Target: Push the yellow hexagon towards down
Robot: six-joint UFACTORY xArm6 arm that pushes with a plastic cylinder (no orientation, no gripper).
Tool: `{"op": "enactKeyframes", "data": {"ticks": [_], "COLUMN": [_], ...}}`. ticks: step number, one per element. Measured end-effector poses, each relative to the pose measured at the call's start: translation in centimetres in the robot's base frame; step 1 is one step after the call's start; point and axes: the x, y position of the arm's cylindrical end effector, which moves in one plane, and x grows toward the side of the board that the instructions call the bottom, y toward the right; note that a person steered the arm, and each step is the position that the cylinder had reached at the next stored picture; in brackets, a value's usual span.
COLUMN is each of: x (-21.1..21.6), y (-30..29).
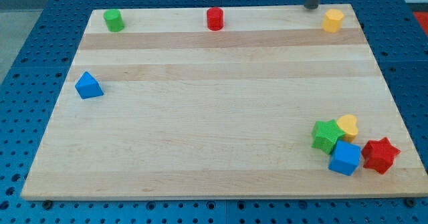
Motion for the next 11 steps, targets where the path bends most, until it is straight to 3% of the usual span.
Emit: {"op": "enactKeyframes", "data": {"ticks": [11], "x": [1.4], "y": [3.8]}}
